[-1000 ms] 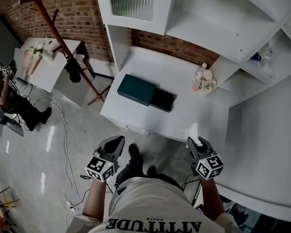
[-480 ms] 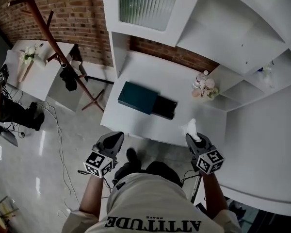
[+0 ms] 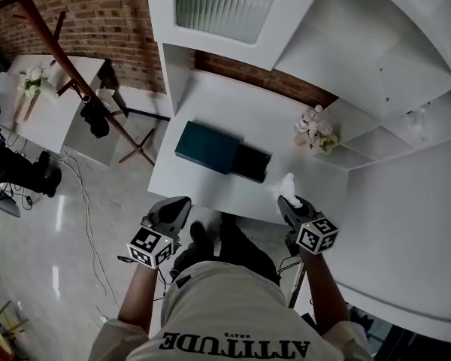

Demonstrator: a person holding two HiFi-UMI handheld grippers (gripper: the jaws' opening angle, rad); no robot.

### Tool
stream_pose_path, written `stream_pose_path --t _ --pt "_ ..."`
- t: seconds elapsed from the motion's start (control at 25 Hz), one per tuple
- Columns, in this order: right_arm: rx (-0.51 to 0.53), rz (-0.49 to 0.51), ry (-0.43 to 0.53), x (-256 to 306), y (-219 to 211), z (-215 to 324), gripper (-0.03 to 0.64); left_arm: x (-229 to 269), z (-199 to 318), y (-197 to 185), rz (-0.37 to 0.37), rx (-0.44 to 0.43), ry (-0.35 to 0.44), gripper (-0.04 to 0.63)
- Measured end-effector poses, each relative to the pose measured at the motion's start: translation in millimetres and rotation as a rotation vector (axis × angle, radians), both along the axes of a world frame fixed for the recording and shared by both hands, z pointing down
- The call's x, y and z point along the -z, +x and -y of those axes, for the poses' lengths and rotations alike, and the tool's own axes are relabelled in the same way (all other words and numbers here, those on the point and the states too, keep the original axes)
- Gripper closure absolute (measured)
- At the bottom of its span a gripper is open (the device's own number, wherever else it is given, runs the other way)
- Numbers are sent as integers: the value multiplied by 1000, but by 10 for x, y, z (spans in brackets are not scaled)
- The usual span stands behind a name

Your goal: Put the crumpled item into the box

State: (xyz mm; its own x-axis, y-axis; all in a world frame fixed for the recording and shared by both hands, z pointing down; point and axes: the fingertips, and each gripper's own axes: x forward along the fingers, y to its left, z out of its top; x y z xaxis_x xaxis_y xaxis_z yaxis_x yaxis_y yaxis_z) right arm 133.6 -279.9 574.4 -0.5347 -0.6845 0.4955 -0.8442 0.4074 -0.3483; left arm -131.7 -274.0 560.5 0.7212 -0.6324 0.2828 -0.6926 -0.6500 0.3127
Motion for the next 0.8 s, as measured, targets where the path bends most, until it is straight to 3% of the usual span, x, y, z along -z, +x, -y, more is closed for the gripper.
stream_pose_path --t 0.24,0.52,0.8 --pt "27 51 -66 -272 87 306 541 -17 254 110 18 44 -16 569" --pt "138 68 -152 -713 44 753 541 -91 532 265 17 131 -54 569" --pt "254 71 -298 -1344 -106 1076 541 -260 628 388 45 176 -108 569"
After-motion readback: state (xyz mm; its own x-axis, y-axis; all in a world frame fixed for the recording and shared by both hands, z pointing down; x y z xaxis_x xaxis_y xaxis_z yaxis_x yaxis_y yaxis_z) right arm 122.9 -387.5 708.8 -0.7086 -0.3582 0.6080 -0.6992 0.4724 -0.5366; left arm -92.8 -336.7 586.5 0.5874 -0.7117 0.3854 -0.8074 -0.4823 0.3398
